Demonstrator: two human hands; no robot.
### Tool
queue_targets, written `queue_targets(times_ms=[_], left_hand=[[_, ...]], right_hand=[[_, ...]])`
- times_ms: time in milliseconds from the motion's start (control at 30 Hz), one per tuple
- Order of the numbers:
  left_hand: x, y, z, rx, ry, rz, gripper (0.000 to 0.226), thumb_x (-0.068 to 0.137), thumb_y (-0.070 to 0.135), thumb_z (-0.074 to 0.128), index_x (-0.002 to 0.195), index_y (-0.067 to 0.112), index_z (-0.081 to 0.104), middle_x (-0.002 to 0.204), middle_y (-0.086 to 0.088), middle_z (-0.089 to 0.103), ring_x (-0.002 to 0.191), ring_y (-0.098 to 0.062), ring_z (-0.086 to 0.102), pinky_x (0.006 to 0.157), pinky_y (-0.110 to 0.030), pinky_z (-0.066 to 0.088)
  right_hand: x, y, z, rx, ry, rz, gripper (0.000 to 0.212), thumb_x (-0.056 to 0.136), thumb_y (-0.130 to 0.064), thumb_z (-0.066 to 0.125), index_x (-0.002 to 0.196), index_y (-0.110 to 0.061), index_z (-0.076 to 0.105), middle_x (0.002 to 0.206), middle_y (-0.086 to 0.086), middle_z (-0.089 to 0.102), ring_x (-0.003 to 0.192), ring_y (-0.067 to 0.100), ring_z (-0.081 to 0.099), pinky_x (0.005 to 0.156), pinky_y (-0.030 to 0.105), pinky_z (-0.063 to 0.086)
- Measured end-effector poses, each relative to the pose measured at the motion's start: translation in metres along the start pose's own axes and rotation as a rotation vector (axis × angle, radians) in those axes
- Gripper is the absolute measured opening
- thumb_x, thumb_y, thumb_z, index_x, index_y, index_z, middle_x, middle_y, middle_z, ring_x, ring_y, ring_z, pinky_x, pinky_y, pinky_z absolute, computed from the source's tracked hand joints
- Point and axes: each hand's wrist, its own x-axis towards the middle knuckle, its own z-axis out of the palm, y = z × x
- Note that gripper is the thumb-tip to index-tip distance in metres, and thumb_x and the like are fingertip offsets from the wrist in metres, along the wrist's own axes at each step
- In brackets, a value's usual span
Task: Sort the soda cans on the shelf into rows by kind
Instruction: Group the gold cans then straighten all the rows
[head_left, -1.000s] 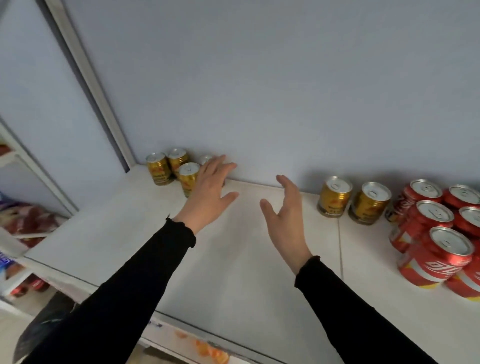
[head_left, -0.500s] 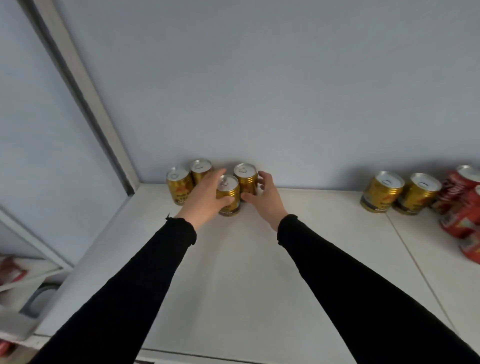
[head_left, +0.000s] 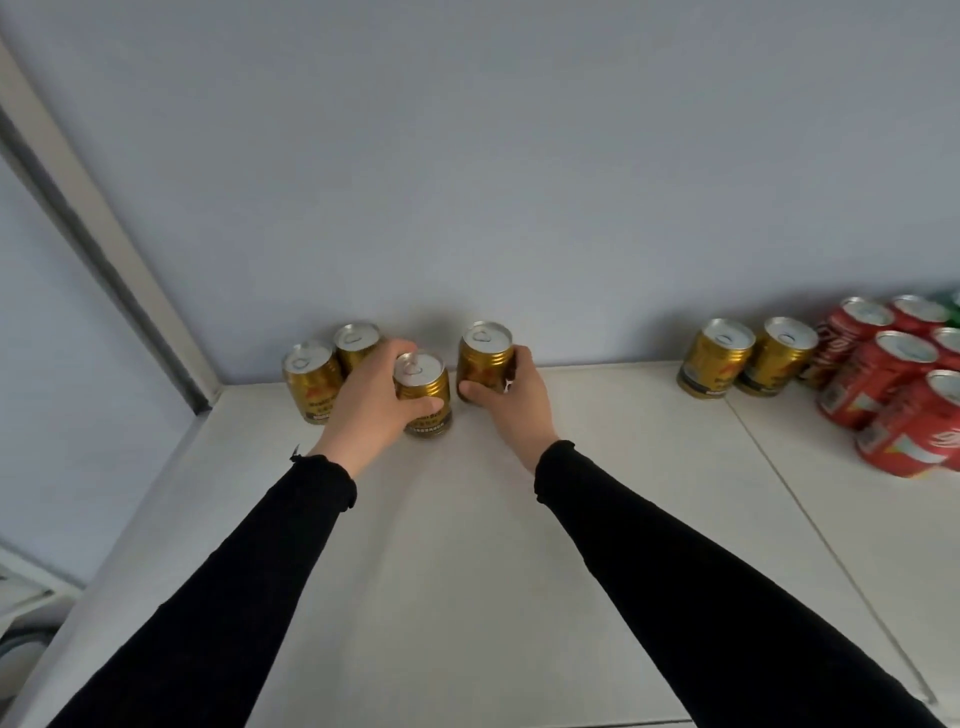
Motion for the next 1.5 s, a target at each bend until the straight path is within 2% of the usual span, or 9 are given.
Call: queue_targets(times_ms=[100,467,600,833,1000,1133,1267,1367,1500], left_hand=[[0.003,0.033,0.025,-0.061,-0.015,0.037,0.066,0.072,0.035,0.087,0.127,0.026,0.051,0.118,0.008,0.059,0.103,-0.012,0.058,0.082,-0.031,0.049],[-0.006,0.198,0.171,-0.167,-0.186,0.255,0.061,0.068,0.044,0.087,0.117,0.031,0.055,0.113,0.011,0.060,0.098,-0.009,0.058,0.074,-0.022,0.044],[-0.010,0.231,0.216,-0.112,-0.173,0.212,0.062,0.069,0.047,0.086,0.120,0.033,0.052,0.113,0.012,0.059,0.098,-0.007,0.057,0.072,-0.018,0.042],[-0.007,0.263,0.251,-0.011,-0.062,0.121,0.067,0.072,0.039,0.085,0.128,0.025,0.051,0.121,0.001,0.058,0.108,-0.016,0.057,0.089,-0.031,0.049],[-0.010,0.265,0.256,0.020,-0.029,0.097,0.073,0.074,0.038,0.084,0.135,0.024,0.046,0.128,0.001,0.056,0.115,-0.016,0.055,0.092,-0.029,0.046],[-0.018,0.260,0.254,-0.086,-0.063,0.059,0.088,0.073,0.036,0.086,0.145,0.032,0.035,0.143,0.006,0.049,0.126,-0.015,0.051,0.102,-0.041,0.050],[-0.039,0.244,0.243,-0.112,-0.075,0.015,0.085,0.082,0.034,0.080,0.151,0.031,0.030,0.151,0.006,0.041,0.132,-0.013,0.047,0.106,-0.039,0.047],[-0.056,0.224,0.221,-0.037,-0.016,0.053,0.070,0.088,0.034,0.074,0.147,0.026,0.038,0.146,0.005,0.045,0.130,-0.011,0.046,0.108,-0.036,0.043],[-0.069,0.189,0.174,0.051,0.079,0.062,0.057,0.091,0.036,0.069,0.142,0.024,0.046,0.141,0.008,0.048,0.131,-0.010,0.043,0.108,-0.024,0.034]], right_hand=[[-0.024,-0.004,-0.054,0.039,0.080,-0.004,0.066,0.076,-0.019,0.086,0.128,-0.020,0.046,0.114,-0.007,0.063,0.101,0.005,0.061,0.077,0.014,0.047],[-0.076,0.048,-0.281,-0.137,0.357,0.054,0.068,0.078,-0.018,0.083,0.135,-0.027,0.048,0.130,-0.007,0.060,0.118,0.013,0.058,0.103,0.040,0.050],[-0.067,0.066,-0.320,-0.171,0.333,0.084,0.070,0.084,-0.018,0.078,0.145,-0.022,0.043,0.141,-0.005,0.055,0.131,0.016,0.051,0.108,0.033,0.042],[-0.045,0.072,-0.332,-0.120,0.262,0.027,0.076,0.088,-0.012,0.073,0.153,-0.018,0.033,0.151,-0.004,0.046,0.140,0.014,0.042,0.108,0.022,0.029],[-0.042,0.077,-0.332,-0.116,0.245,0.016,0.082,0.089,-0.013,0.073,0.156,-0.020,0.026,0.155,-0.002,0.042,0.143,0.018,0.039,0.118,0.032,0.028],[-0.054,0.068,-0.335,-0.105,0.215,-0.027,0.087,0.087,-0.014,0.074,0.157,-0.022,0.022,0.156,-0.004,0.039,0.145,0.014,0.035,0.120,0.037,0.028],[-0.097,0.056,-0.333,-0.243,0.185,-0.100,0.086,0.095,-0.018,0.065,0.160,-0.021,0.009,0.166,-0.004,0.014,0.153,0.009,0.010,0.118,0.018,0.011],[-0.115,0.050,-0.318,-0.368,0.124,-0.273,0.074,0.098,-0.017,0.061,0.158,-0.018,0.019,0.167,-0.001,0.012,0.154,0.009,0.005,0.121,0.020,0.010],[-0.104,0.034,-0.269,-0.405,0.048,-0.381,0.057,0.096,-0.016,0.063,0.149,-0.014,0.040,0.163,0.005,0.024,0.152,0.017,0.019,0.119,0.029,0.023]])
